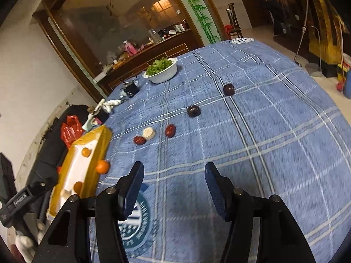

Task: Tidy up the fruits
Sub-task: 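Move both tools back toward the dates and plums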

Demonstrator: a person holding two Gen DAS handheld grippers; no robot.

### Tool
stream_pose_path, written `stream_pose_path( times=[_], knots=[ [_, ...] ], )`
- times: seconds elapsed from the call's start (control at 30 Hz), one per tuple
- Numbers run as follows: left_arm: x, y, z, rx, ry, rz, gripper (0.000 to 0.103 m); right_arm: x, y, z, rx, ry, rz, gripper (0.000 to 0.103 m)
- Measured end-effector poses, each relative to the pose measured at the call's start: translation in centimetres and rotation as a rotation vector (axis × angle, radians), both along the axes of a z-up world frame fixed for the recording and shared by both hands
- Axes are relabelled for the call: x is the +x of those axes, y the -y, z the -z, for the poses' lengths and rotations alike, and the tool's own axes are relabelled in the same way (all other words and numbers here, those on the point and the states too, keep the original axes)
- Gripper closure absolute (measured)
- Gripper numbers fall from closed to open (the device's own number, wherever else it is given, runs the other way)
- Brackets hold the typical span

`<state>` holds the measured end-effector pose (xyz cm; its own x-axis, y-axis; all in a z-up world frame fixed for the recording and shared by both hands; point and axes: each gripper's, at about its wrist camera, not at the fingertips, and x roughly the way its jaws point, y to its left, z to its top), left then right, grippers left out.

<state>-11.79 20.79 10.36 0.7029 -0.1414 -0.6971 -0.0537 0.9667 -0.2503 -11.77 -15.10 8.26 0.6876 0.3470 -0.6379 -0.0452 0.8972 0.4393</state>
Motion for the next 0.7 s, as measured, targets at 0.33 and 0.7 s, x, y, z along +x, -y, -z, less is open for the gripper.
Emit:
stream_pose_path(
  times=[0.33, 0.7],
  knots=[
    [3.2, 0.9, 1.6, -0.040, -0.030, 0.096, 0.023, 1.9, 1.5, 2.0, -0.022, -0.062, 0.032, 0.041],
    [3.1, 11.3, 2.4, -0.033, -0.068, 0.324, 0.023, -7.0, 10.2, 2.1, 0.049, -0.054, 0.249, 0.040]
  ],
)
